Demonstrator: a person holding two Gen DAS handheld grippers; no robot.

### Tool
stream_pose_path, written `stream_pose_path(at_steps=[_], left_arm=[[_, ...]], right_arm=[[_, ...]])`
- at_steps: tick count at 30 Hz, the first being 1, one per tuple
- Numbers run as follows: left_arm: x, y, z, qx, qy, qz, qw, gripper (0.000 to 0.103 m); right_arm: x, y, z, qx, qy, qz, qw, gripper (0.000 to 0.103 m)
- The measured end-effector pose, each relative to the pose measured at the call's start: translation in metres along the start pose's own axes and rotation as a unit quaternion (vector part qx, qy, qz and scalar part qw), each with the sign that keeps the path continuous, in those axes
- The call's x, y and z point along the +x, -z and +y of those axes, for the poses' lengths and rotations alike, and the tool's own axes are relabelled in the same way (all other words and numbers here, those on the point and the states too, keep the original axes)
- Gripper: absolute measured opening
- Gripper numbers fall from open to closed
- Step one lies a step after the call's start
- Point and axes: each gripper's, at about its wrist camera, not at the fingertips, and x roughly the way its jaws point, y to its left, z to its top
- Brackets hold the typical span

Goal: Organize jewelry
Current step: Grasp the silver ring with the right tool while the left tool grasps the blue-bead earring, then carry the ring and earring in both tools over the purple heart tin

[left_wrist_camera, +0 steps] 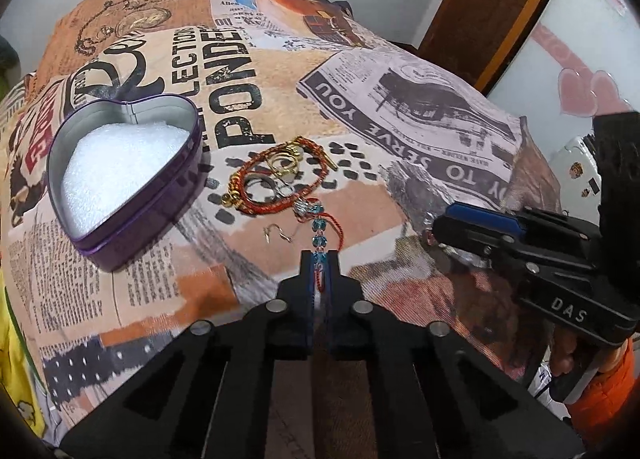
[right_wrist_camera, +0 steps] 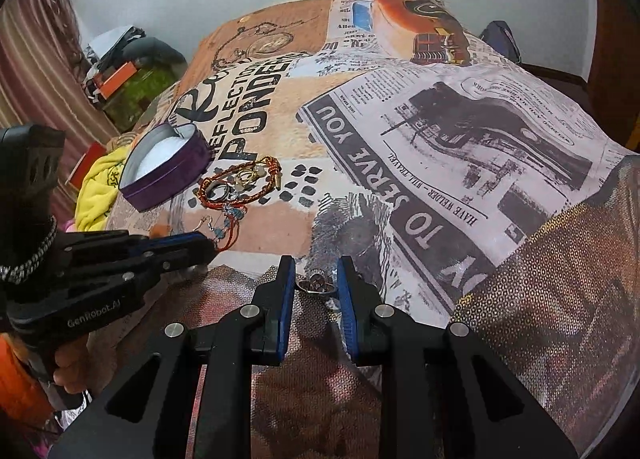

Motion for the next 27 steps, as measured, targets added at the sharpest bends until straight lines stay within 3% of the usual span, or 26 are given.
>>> stream_pose_path(at_steps=[11,21,25,27], left_arm=[[-0.050,0.008,-0.010,0.005,0.002,-0.042,0.9991,0.002],[-0.077,0.015,0.004,-0.009,-0.013,-0.066,0.9977,0.002],[-0.085,0.016,0.011,-0.023,-0.017,-0.077,0.9966,0.002],[-0.089,0.016,0.014,-0.029,-0.021,-0.084,0.9958,0.002]], right_arm=[[-0.013,-0.003,0.006,-0.012,0.009,-0.015,1.000,0.019],[-0.016,0.006,-0.002,-0.015,0.037,0.004,0.999,0.019],[-0.012,0.008,-0.012,0.007,0.032,0.021,0.999,0.030],[-0.010,0.009,-0.013,0.008,0.033,0.024,0.999,0.030]])
